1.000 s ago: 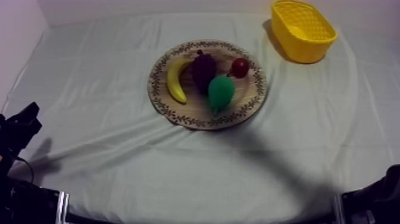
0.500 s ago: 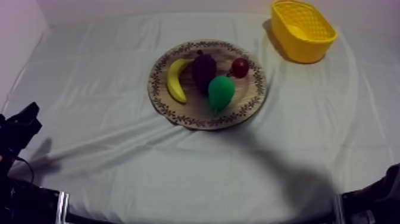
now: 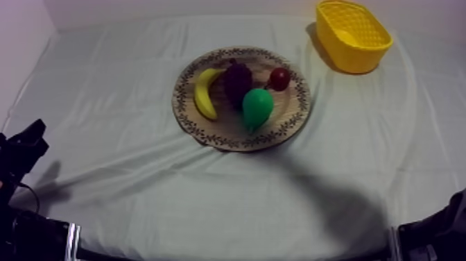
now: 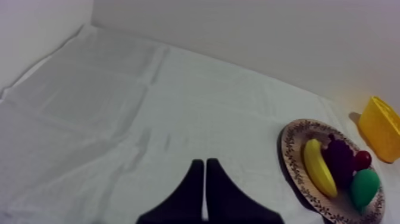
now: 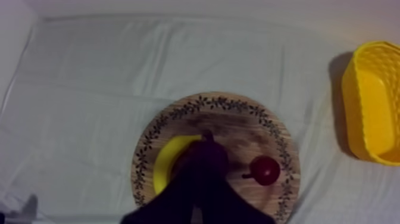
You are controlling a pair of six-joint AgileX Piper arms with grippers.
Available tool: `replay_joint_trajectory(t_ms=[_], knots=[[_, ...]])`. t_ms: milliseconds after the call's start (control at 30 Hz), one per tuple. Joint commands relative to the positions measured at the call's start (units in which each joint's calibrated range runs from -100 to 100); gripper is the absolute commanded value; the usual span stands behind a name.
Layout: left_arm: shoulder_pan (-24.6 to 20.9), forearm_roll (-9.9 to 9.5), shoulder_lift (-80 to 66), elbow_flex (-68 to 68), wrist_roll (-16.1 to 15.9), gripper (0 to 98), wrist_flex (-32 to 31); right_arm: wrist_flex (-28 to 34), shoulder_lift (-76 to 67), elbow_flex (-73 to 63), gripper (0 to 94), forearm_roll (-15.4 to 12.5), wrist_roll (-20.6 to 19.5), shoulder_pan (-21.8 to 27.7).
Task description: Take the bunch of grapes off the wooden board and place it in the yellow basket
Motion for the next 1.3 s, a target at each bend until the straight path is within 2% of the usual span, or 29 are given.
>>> replay_joint_trajectory(t_ms=[0,200,267,333,467,667,1000,1267], knots=[[-0.01,0.00,0.00,0.03,-0.01,0.1,0.00,0.51,-0.17,0.59,15.9,0.24,-0.38,-0.25],[-0.01,0.00,0.00,0.03,-0.01,0.1,0.00,1.72,-0.58,2.81,62.3,1.23,-1.96,-1.25],[-0.01,0.00,0.00,0.03,-0.01,0.1,0.00,1.77,-0.64,3.41,72.0,1.55,-2.16,-1.50],[-0.01,0.00,0.00,0.03,-0.01,0.1,0.00,1.65,-0.67,3.82,77.5,1.75,-2.26,-1.62],[-0.01,0.00,0.00,0.03,-0.01,0.1,0.00,1.03,-0.29,4.24,81.7,1.76,-2.21,-1.56],[-0.01,0.00,0.00,0.03,-0.01,0.1,0.00,-1.76,1.82,5.99,83.1,1.58,-2.23,-0.91],[-0.01,0.00,0.00,0.03,-0.01,0.1,0.00,-13.74,6.46,17.87,81.2,0.26,-2.47,-0.19],[-0.01,0.00,0.00,0.03,-0.01,0.1,0.00,-20.39,9.54,23.71,79.7,-0.77,-2.27,-0.08]])
